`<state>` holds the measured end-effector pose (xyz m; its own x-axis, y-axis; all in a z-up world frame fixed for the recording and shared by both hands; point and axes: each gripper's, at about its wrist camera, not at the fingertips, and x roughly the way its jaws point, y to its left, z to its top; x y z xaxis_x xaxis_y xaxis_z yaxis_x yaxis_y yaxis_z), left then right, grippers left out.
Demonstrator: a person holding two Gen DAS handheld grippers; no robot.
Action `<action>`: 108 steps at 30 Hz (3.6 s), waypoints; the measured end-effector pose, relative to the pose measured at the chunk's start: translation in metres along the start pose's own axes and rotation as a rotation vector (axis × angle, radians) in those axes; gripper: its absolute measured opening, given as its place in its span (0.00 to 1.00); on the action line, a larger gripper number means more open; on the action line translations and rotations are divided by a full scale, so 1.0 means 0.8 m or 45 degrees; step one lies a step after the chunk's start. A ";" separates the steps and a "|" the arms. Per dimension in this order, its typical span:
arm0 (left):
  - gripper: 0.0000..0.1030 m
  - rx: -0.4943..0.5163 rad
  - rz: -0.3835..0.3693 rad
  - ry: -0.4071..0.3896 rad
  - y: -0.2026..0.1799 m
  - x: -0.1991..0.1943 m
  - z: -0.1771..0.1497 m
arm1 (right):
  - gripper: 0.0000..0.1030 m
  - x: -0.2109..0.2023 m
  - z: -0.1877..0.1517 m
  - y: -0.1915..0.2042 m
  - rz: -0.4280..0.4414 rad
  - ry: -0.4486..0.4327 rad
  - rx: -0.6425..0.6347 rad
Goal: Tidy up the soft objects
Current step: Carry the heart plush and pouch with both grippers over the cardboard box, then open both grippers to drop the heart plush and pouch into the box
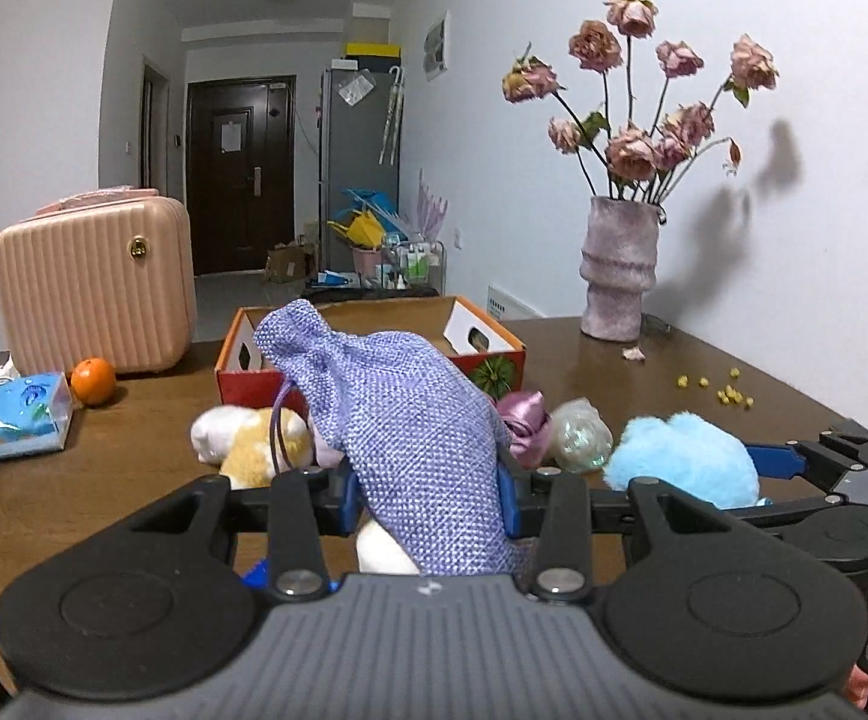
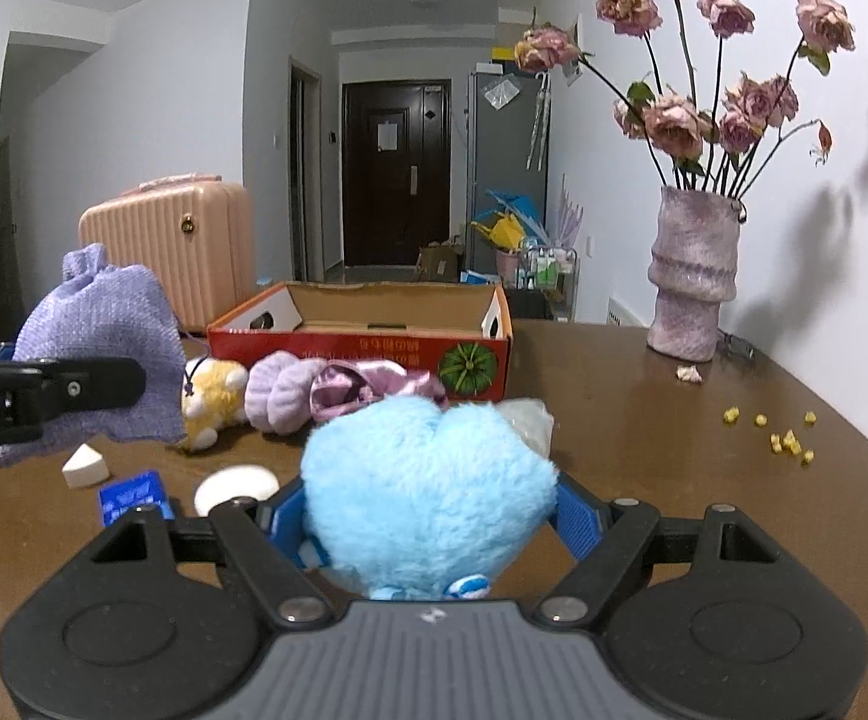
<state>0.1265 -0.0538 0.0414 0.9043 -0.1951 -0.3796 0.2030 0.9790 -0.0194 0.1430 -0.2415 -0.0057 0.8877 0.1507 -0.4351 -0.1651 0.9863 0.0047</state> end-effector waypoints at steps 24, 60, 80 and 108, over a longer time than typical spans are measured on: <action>0.40 -0.143 0.052 -0.105 0.055 0.072 0.071 | 0.78 0.077 0.098 0.011 0.034 -0.167 0.017; 0.40 -0.260 0.146 -0.047 0.116 0.257 0.128 | 0.78 0.262 0.184 0.004 0.073 -0.119 0.018; 0.40 -0.235 0.230 0.042 0.135 0.344 0.132 | 0.78 0.353 0.209 -0.022 0.037 -0.008 0.032; 1.00 -0.232 0.371 0.097 0.154 0.379 0.125 | 1.00 0.397 0.198 -0.027 0.010 0.123 0.033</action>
<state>0.4630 0.0018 0.0165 0.8825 0.0927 -0.4611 -0.1362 0.9887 -0.0620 0.4966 -0.2043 -0.0014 0.8406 0.1523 -0.5199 -0.1593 0.9867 0.0314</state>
